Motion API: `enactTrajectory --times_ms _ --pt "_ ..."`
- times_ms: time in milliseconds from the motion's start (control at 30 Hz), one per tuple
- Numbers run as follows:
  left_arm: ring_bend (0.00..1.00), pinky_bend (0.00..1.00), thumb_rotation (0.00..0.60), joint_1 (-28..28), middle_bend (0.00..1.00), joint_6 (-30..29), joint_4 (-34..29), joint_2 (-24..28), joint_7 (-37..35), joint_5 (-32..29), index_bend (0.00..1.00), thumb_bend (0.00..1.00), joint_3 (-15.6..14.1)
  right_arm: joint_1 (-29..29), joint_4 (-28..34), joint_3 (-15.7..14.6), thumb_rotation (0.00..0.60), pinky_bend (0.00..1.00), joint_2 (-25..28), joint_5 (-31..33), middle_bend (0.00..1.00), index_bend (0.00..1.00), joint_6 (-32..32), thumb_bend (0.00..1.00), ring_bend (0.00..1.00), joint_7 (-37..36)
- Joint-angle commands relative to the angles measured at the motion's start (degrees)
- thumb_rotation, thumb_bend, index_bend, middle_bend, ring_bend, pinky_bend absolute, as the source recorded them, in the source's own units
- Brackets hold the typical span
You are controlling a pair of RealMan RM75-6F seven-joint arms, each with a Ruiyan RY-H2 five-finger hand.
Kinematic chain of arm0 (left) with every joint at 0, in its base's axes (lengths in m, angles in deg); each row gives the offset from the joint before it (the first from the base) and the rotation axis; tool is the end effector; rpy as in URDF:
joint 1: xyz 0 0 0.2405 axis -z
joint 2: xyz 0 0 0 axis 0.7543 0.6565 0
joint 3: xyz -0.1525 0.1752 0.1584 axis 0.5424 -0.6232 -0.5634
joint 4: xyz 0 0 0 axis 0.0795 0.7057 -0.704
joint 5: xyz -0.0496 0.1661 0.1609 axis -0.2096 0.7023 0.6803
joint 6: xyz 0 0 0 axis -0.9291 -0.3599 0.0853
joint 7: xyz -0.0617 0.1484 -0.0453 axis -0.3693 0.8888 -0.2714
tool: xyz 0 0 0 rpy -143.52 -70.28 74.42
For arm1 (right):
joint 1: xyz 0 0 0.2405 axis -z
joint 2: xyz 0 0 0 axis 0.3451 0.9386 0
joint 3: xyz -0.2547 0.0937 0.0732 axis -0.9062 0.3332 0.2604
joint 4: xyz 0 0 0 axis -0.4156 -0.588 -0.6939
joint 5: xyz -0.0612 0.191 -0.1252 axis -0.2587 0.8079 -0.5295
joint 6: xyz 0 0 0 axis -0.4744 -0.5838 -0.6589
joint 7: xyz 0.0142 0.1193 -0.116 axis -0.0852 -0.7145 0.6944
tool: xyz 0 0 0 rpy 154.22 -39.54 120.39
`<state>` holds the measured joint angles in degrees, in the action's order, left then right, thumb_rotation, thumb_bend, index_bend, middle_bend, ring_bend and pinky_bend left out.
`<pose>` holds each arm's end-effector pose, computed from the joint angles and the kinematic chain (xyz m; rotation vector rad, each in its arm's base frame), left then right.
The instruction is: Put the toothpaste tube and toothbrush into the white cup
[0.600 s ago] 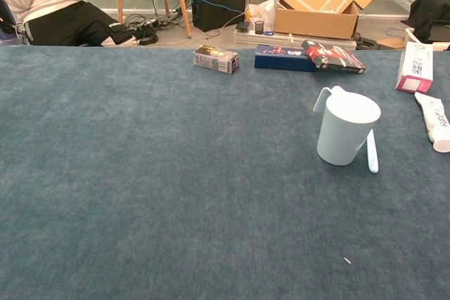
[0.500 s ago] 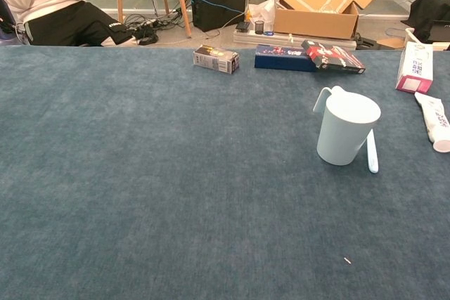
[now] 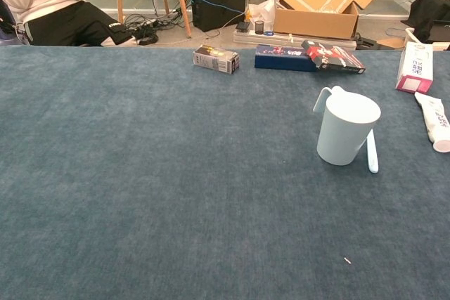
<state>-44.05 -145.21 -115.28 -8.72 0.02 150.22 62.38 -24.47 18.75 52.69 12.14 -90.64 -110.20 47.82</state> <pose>-0.3395 0.2119 0.1493 -1.3480 -0.8377 -0.8469 -0.3545 -0.2210 0.1817 1.3918 -0.6167 0.7657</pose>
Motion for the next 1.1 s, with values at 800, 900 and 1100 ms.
enactTrajectory --times_ms 800,900,1100 --pt "0.21 0.26 0.6 -0.1 0.3 0.1 -0.3 0.6 -1.1 -0.4 0.33 0.22 0.2 -19.5 -7.0 2.7 0.6 1.0 3.4 10.3 0.95 0.13 27.8 0.0 0.82 20.3" --pt "0.21 0.26 0.6 -0.2 0.3 -0.1 -0.4 0.8 -1.4 -0.3 0.33 0.22 0.2 -20.6 -9.4 2.0 0.6 1.0 0.9 11.2 0.95 0.11 29.2 0.0 0.83 22.2" --pt "0.21 0.26 0.6 -0.4 0.3 -0.5 -0.8 1.2 -1.9 0.0 0.33 0.22 0.2 -22.4 -14.3 0.6 0.6 1.0 -3.8 11.7 0.95 0.1 31.2 0.0 0.83 24.3"
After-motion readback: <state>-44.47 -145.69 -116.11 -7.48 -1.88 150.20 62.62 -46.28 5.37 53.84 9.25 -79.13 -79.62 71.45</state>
